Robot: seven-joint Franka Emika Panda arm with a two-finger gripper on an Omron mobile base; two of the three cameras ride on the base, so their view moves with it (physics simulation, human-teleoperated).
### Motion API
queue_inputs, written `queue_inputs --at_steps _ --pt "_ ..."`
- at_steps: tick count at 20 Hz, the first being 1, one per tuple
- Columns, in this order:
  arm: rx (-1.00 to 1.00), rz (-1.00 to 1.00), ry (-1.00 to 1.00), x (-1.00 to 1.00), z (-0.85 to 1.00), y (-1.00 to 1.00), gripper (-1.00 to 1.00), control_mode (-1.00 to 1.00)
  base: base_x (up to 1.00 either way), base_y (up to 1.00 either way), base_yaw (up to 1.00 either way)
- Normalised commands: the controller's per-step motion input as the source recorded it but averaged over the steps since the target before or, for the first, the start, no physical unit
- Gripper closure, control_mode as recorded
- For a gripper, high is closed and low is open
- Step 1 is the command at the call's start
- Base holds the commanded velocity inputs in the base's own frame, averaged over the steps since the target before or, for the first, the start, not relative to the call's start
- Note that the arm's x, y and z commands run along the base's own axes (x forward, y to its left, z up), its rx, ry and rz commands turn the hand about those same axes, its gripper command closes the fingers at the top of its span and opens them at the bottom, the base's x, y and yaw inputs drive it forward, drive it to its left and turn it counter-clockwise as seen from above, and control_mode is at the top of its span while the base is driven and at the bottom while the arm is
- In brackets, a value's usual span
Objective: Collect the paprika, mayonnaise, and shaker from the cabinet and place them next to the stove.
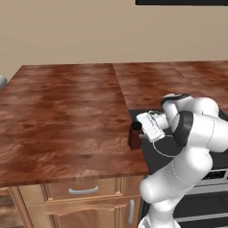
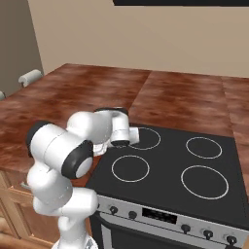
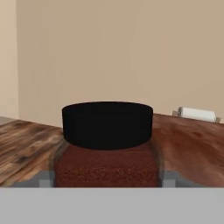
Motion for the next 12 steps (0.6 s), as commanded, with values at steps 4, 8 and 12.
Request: queue_inputs --at_steps 4,8,12 --pt "0.0 0.0 0.0 0.18 -0.42 0.0 1.0 -1.0 0.0 0.0 0.0" --pt "0.0 0.0 0.0 0.16 -0.42 0.0 1.0 -1.0 0.0 0.0 0.0" --pt "0.0 0.0 0.0 0.13 -0.42 0.0 1.0 -1.0 0.0 0.0 0.0"
